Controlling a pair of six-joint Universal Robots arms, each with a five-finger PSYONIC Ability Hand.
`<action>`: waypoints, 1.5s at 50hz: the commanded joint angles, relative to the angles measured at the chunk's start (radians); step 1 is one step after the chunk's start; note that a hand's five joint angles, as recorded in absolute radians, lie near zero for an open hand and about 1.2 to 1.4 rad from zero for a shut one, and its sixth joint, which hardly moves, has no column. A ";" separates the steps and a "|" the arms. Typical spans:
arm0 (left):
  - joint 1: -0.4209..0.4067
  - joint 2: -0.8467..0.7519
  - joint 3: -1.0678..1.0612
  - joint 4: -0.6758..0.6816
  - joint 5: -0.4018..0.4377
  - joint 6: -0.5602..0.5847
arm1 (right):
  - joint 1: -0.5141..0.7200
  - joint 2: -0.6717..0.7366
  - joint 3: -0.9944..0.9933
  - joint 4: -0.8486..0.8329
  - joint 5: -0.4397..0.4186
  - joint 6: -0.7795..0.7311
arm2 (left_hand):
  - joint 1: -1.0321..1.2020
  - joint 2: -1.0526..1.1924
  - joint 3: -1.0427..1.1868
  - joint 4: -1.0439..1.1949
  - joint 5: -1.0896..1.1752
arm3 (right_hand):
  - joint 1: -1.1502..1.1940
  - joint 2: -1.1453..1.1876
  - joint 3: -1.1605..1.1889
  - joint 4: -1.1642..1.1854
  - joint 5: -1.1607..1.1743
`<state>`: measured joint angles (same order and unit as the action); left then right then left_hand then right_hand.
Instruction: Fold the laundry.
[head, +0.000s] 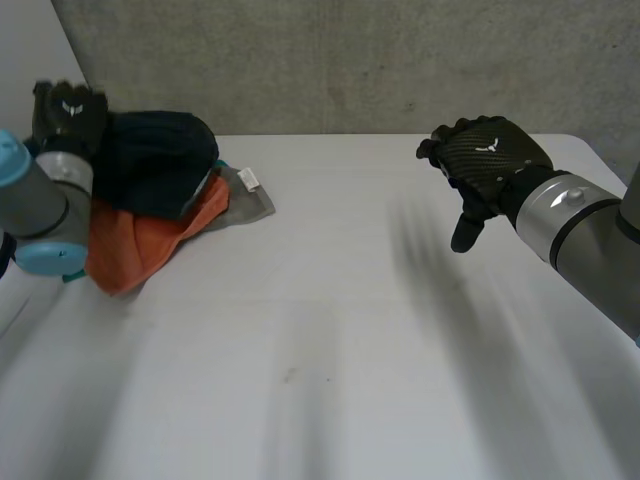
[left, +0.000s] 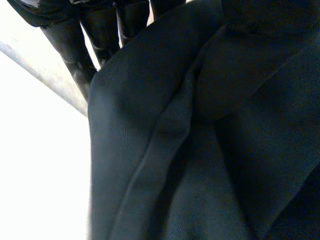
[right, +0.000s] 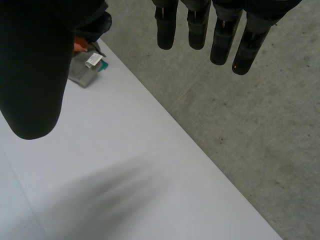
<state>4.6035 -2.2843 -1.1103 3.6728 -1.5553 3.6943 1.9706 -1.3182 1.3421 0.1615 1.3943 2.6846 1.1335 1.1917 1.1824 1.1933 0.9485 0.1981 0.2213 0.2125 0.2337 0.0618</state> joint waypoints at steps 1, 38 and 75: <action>-0.149 0.314 -0.169 -0.026 0.007 -0.316 | -0.030 -0.009 -0.009 0.000 0.002 0.003 | 0.263 0.205 0.214 0.203 0.273 | -0.024 -0.047 -0.038 -0.059 -0.062; -0.486 0.610 -0.563 -0.554 0.077 -0.470 | -0.079 -0.009 0.002 0.162 -0.041 0.006 | -0.917 -0.975 -0.966 -0.977 -0.907 | -0.024 -0.047 -0.038 -0.059 -0.062; -0.540 0.499 -0.643 -0.712 0.009 -0.824 | -0.171 0.045 0.508 -0.079 -0.296 0.093 | -0.720 -0.779 -0.769 -0.780 -0.710 | 0.048 0.025 0.034 0.013 0.010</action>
<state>4.1132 -1.6991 -1.8226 2.9569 -1.5502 2.8761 1.7956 -1.2968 1.8280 0.1485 1.0945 2.7357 0.3545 0.3572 0.3571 0.3597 0.1852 0.1981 0.2214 0.2126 0.2337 0.0614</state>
